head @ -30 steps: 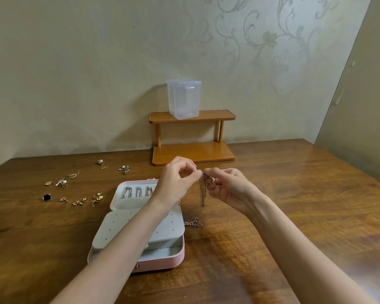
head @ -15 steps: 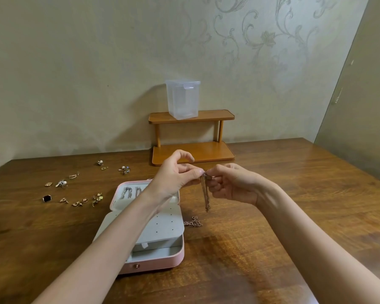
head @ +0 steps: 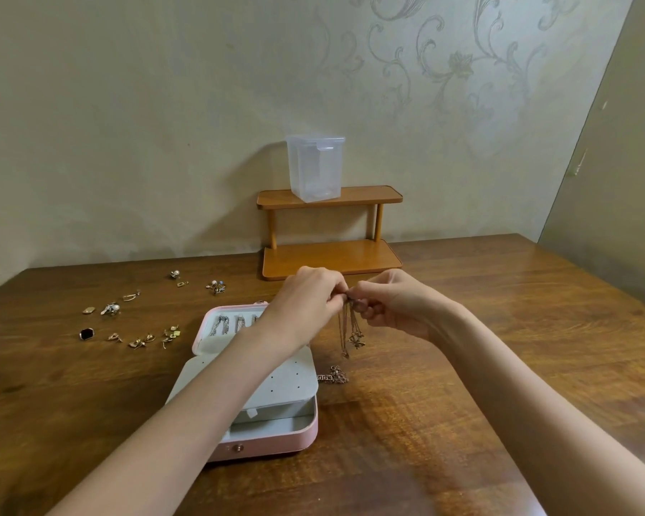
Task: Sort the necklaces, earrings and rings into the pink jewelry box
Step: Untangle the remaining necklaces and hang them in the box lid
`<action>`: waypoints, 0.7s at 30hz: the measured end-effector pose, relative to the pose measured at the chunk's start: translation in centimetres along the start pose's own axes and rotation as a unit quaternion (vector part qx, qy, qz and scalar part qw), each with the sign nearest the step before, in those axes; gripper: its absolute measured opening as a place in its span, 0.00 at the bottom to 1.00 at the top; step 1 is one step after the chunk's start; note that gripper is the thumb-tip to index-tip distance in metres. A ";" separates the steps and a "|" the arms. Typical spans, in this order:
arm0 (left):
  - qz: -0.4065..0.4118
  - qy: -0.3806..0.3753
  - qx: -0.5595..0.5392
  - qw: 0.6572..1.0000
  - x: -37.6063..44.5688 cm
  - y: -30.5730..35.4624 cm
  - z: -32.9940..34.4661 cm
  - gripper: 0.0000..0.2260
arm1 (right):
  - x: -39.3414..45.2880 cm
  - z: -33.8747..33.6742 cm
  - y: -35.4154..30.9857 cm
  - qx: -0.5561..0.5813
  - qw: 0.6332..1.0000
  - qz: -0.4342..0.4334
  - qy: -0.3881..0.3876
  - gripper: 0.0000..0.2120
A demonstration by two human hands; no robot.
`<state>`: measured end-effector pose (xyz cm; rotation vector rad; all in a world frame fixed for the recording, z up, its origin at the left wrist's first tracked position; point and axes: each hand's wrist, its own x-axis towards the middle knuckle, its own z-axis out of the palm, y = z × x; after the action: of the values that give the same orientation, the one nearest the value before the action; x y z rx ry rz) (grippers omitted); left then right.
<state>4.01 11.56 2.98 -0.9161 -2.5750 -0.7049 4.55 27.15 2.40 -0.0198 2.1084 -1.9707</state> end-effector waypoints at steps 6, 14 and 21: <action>-0.081 0.100 -0.021 0.991 -0.1 0.4 1.3 0.10 | 0.2 1.1 0.9 0.072 0.994 -0.067 0.058 0.06; -0.117 0.139 -0.134 0.974 0.0 0.2 1.5 0.06 | 0.2 1.4 1.5 0.218 0.973 -0.044 0.056 0.07; -0.222 0.000 -0.468 0.856 0.3 0.8 0.6 0.09 | 0.4 0.6 1.2 0.260 0.964 -0.024 0.048 0.07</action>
<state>4.19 12.56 2.92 -0.4867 -2.3880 -2.1938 4.52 26.56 1.12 0.1238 1.5868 -2.5362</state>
